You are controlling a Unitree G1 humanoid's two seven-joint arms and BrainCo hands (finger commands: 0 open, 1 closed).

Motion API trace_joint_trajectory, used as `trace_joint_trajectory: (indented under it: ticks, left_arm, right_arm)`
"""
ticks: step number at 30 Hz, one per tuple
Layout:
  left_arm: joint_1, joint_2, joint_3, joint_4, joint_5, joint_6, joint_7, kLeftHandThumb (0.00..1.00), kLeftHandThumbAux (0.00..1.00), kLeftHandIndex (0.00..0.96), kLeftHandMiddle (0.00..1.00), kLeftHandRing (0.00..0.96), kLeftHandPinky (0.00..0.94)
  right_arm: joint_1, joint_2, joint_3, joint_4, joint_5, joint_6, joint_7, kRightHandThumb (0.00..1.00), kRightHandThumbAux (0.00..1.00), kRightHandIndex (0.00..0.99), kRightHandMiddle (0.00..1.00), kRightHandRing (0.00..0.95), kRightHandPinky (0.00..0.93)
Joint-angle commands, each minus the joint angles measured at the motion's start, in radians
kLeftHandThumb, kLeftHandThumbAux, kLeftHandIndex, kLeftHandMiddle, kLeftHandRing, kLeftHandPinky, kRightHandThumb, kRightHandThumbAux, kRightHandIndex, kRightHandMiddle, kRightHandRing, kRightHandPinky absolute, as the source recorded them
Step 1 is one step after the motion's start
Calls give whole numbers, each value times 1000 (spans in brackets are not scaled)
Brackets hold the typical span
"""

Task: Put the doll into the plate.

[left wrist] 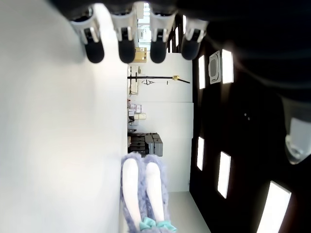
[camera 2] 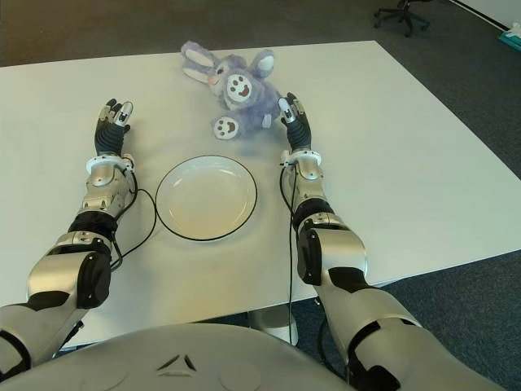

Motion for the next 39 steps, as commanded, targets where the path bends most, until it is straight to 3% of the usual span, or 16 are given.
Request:
trace_joint_trajectory:
  ticks: [1,23,39]
  left_arm:
    - [94,-33,-8,50,3,75,7,0,470,0,65,40,0]
    - [99,-35,-5,37,-1,84,9,0,479,0,66,37,0]
    - [104,-39,-5,31,-1,83,8,0,477,0,74,50,12]
  right_arm:
    - [104,45,-38,60,45,59,26,28,361,0,0,0,0]
    - [99,61,-73,59,73,65,73,40,352,0,0,0,0]
    - [94,64,-31,56,28,63,39,42,405,0,0,0,0]
